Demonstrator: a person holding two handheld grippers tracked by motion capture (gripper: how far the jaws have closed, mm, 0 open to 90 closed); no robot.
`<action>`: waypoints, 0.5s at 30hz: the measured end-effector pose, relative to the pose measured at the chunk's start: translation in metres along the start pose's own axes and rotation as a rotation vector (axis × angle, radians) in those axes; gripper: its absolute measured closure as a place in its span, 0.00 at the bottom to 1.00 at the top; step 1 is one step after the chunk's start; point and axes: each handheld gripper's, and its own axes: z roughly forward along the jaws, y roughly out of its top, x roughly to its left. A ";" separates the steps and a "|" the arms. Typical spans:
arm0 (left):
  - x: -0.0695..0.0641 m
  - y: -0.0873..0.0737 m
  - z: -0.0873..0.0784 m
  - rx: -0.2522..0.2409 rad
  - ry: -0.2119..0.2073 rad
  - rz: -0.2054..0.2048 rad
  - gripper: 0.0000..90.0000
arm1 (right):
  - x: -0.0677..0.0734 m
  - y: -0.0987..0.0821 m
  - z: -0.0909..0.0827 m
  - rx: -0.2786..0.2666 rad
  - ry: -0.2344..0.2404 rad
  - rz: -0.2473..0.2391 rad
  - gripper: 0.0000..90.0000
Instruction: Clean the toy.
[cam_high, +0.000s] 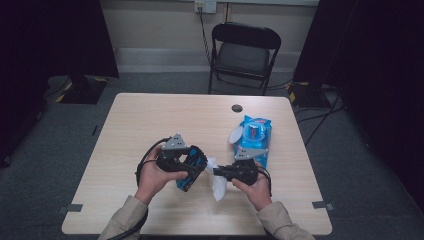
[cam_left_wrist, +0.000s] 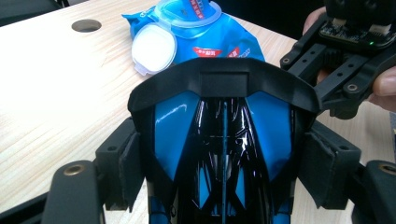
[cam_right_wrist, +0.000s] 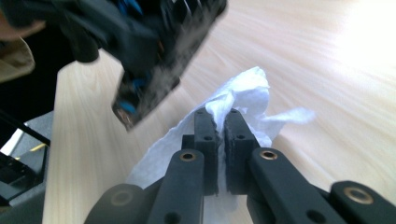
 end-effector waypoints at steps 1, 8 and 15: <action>0.000 0.000 0.000 0.002 0.000 0.001 0.28 | -0.002 -0.003 -0.001 0.009 0.002 0.008 0.95; -0.002 0.001 0.000 0.004 0.002 0.005 0.28 | -0.007 -0.019 -0.007 0.056 -0.054 0.018 0.85; -0.001 0.000 0.000 0.010 0.008 0.006 0.28 | -0.016 -0.025 -0.018 0.070 -0.137 0.025 0.75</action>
